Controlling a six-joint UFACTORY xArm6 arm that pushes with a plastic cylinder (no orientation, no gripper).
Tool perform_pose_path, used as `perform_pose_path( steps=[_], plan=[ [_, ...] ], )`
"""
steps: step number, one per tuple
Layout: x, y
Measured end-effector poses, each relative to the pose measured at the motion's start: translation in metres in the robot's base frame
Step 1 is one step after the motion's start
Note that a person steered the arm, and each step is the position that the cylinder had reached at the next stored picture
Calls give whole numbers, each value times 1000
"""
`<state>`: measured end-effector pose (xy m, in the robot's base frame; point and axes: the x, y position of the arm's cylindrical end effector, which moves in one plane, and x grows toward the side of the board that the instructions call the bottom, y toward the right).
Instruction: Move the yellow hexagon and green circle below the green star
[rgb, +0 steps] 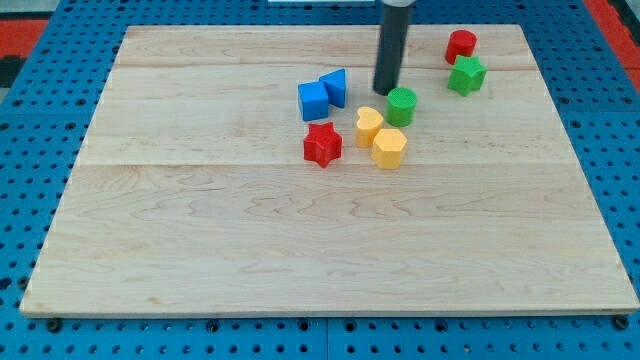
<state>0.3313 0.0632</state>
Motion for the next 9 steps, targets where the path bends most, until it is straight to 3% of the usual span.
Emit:
perform_pose_path(
  steps=[1, 2, 4, 7, 9],
  plan=[
    [31, -26],
    [38, 24],
    [11, -17],
    [18, 38],
    [18, 40]
  ],
)
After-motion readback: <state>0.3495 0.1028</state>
